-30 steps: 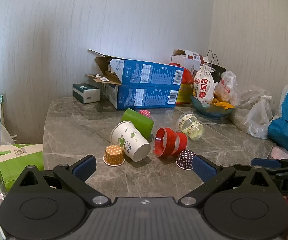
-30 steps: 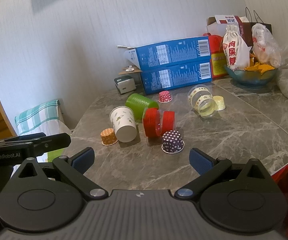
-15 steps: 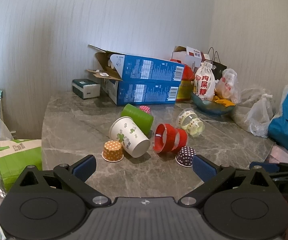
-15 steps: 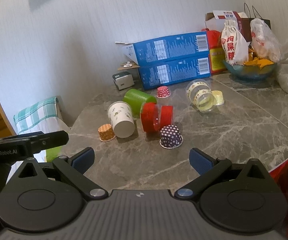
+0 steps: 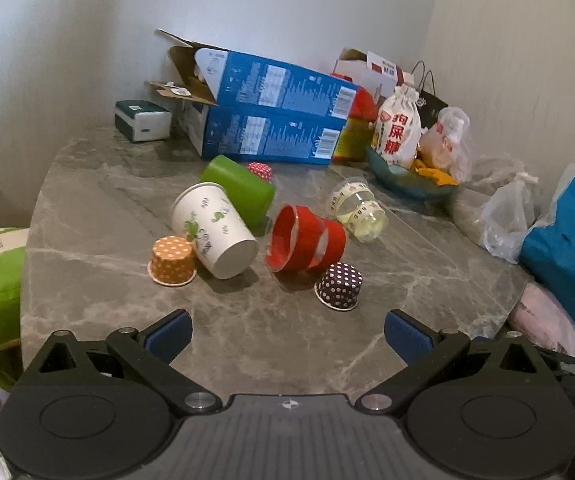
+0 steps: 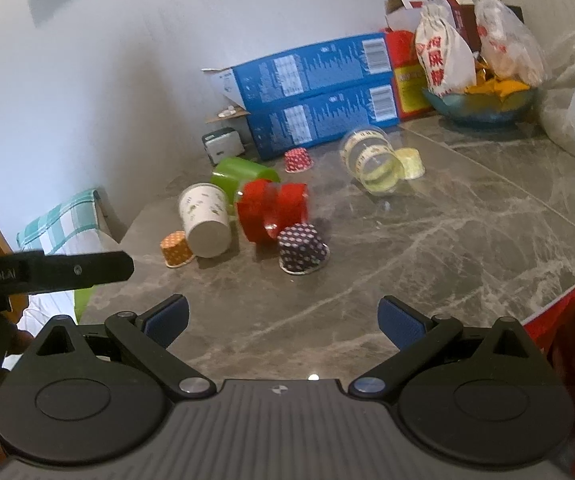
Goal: Flip cup upright
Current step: 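Reach the left tool toward the clear HBD-ribbon cup lying on its side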
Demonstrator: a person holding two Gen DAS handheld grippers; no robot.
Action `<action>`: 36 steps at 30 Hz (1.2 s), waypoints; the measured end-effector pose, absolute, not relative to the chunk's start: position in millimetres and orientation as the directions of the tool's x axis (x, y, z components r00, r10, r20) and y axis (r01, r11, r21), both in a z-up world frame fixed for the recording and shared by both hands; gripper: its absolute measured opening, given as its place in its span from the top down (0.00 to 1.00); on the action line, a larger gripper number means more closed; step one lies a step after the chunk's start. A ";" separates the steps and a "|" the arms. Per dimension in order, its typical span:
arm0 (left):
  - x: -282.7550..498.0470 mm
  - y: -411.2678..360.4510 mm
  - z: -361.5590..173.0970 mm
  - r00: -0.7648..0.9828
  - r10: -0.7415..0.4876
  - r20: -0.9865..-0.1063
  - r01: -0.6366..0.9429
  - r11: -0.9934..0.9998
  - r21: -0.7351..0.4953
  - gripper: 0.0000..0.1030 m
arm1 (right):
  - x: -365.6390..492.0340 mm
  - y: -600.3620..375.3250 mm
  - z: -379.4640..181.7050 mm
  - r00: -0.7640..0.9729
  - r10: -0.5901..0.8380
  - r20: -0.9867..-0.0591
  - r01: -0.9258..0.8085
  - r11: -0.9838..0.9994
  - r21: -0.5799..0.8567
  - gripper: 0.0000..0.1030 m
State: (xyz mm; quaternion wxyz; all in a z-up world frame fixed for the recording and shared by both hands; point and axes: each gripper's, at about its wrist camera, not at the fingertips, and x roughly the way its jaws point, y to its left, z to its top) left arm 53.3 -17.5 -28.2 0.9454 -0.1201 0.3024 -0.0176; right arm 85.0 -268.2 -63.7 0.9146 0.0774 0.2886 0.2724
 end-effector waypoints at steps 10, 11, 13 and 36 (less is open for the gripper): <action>134.6 -70.8 7.8 0.760 -0.138 -0.635 -0.023 0.971 -0.238 0.00 | 106.6 -309.6 -68.3 0.690 0.538 -0.484 -0.410 0.842 0.350 0.01; 151.1 -74.5 10.6 0.742 -0.150 -0.653 -0.033 0.965 -0.258 0.01 | 108.4 -314.9 -68.4 0.691 0.539 -0.482 -0.404 0.841 0.361 0.01; 187.0 -82.0 12.8 0.698 -0.184 -0.692 -0.055 0.950 -0.308 0.04 | 112.1 -324.8 -68.9 0.693 0.538 -0.480 -0.393 0.840 0.375 0.01; 371.5 -140.2 -55.6 0.455 -0.066 -0.888 -0.359 0.899 -0.250 0.22 | 126.8 -381.6 -92.1 0.668 0.571 -0.477 -0.356 0.808 0.469 0.01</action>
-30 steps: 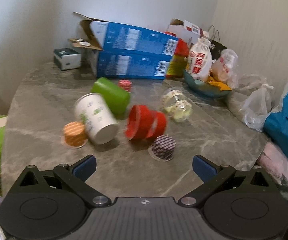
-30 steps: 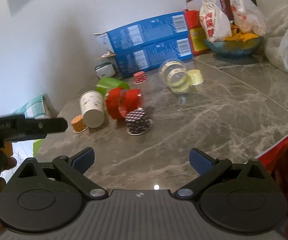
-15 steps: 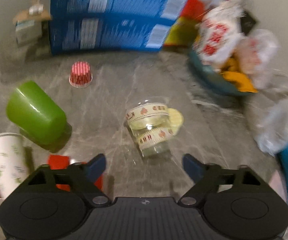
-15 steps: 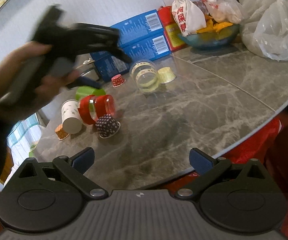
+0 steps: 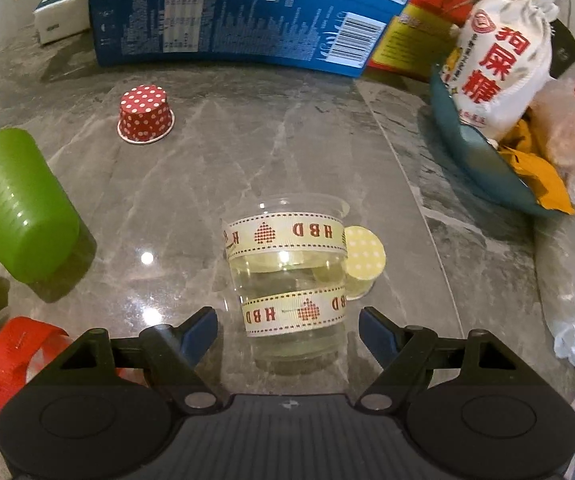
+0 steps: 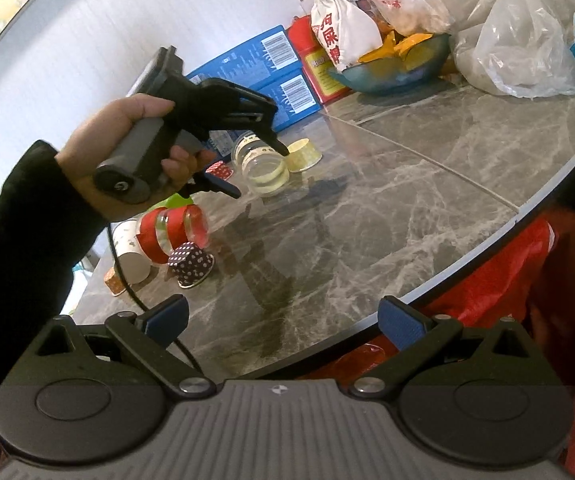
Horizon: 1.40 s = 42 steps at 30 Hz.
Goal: Flip cup upright
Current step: 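Close the left gripper around the clear cup and lift it, then bring the right gripper to the cup and close on it while the left gripper holds it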
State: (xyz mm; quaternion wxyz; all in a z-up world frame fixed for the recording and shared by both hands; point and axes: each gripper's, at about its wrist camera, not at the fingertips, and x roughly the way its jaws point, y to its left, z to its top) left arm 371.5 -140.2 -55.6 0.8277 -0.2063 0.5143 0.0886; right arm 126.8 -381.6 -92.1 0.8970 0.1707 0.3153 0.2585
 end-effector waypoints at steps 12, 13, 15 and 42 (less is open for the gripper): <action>366.4 -142.7 -60.2 0.448 -0.012 -0.894 -0.351 0.917 -0.189 0.45 | 121.4 -390.2 -90.1 0.673 0.585 -0.452 -0.355 0.792 0.497 0.01; 363.8 -141.0 -59.8 0.453 -0.015 -0.891 -0.343 0.920 -0.190 0.45 | 120.6 -390.1 -89.7 0.673 0.586 -0.450 -0.356 0.791 0.498 0.01; 356.2 -137.2 -57.2 0.474 -0.024 -0.880 -0.325 0.924 -0.200 0.45 | 119.3 -388.7 -88.9 0.674 0.586 -0.449 -0.357 0.791 0.497 0.01; 84.2 -34.3 -33.5 0.584 -0.174 -0.793 -0.090 0.957 -0.276 0.45 | 86.4 -310.3 -85.7 0.642 0.592 -0.486 -0.345 0.790 0.506 0.01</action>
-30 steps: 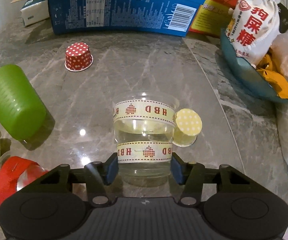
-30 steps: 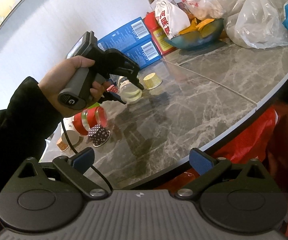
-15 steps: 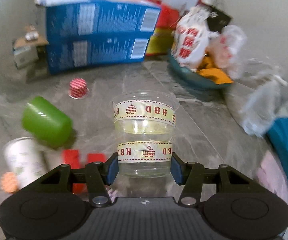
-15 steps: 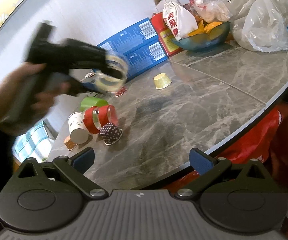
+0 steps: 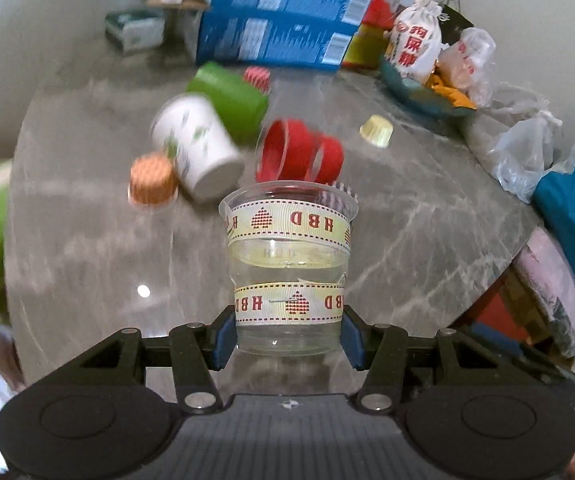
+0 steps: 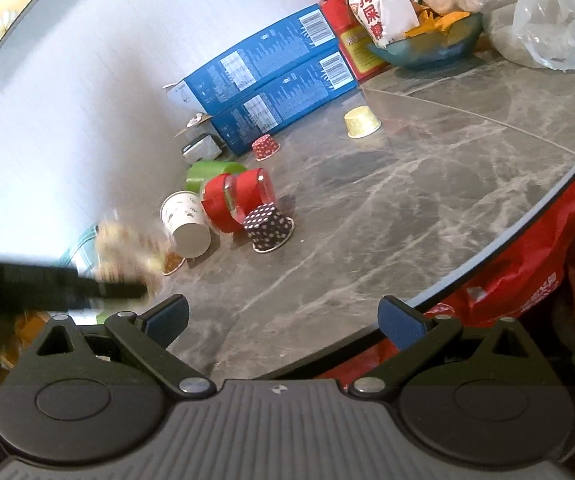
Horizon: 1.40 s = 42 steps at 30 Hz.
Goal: Flip cup upright
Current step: 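Bring the right gripper to the cup and close on it while the left gripper holds it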
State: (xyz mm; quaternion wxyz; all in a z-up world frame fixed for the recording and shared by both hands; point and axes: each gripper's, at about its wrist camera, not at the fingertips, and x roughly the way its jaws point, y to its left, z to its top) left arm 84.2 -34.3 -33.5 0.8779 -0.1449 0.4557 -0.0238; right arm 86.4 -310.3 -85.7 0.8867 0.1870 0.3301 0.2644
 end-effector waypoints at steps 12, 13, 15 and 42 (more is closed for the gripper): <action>81.8 -33.4 -70.4 0.551 -0.258 -0.794 -0.082 0.929 -0.360 0.45 | 113.1 -278.6 -85.3 0.547 0.632 -0.549 -0.273 0.755 0.597 0.01; 83.3 -32.9 -70.9 0.545 -0.261 -0.797 -0.081 0.929 -0.360 0.45 | 117.9 -273.8 -86.2 0.526 0.637 -0.564 -0.272 0.754 0.598 0.01; 85.7 -31.7 -71.1 0.533 -0.273 -0.801 -0.072 0.929 -0.364 0.45 | 127.7 -261.7 -87.7 0.481 0.633 -0.607 -0.270 0.766 0.584 0.01; 92.0 -24.1 -73.1 0.490 -0.344 -0.801 -0.020 0.914 -0.405 0.28 | 158.2 -178.1 -79.9 0.253 0.657 -0.710 -0.362 0.745 0.561 0.28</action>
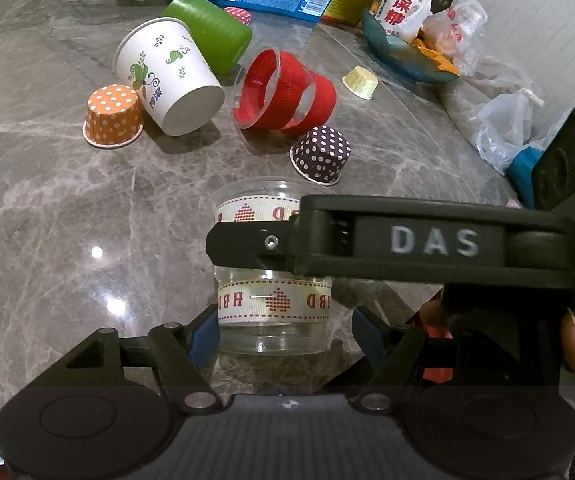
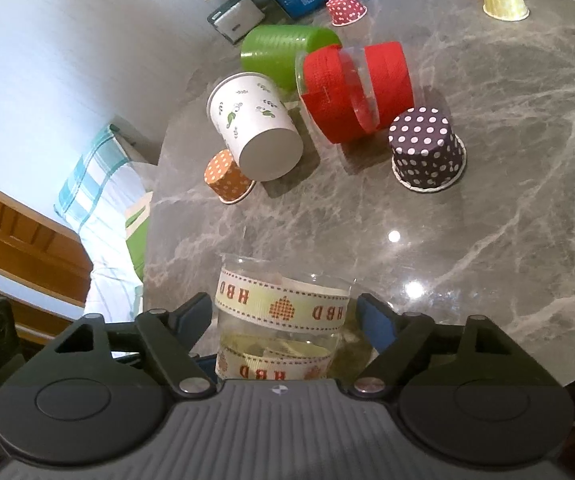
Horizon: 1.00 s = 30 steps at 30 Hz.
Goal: Flip cup upright
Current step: 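Bring the right gripper to the cup and close on it while the left gripper holds it, then open the left gripper and withdraw it while the right gripper holds the cup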
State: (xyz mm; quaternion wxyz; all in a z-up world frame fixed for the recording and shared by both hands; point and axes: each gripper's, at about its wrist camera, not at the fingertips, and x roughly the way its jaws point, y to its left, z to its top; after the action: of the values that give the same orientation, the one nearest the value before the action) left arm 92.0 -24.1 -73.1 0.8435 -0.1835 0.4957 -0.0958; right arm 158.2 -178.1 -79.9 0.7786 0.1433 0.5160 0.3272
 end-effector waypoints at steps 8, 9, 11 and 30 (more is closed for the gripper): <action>88.6 -20.9 -74.3 0.501 -0.355 -0.789 -0.007 0.910 -0.414 0.28 | 160.0 -176.2 -78.8 0.255 0.653 -0.713 -0.365 0.748 0.554 0.35; 87.7 -20.3 -74.5 0.504 -0.358 -0.786 -0.001 0.910 -0.416 0.28 | 159.0 -176.2 -78.0 0.261 0.651 -0.713 -0.370 0.749 0.550 0.36; 84.2 -20.4 -74.6 0.513 -0.364 -0.777 0.025 0.911 -0.411 0.28 | 156.8 -175.6 -76.1 0.272 0.656 -0.704 -0.383 0.745 0.546 0.36; 15.0 6.8 -68.6 0.701 -0.332 -0.630 0.077 0.915 -0.397 0.21 | 136.4 -192.1 -59.4 0.410 0.677 -0.611 -0.486 0.729 0.482 0.37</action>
State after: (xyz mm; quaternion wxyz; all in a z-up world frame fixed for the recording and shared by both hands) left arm 15.0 6.8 -68.6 0.9060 -0.1728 0.3695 -0.1130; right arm 136.4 -192.1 -59.4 0.8318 0.1148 0.4156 0.3497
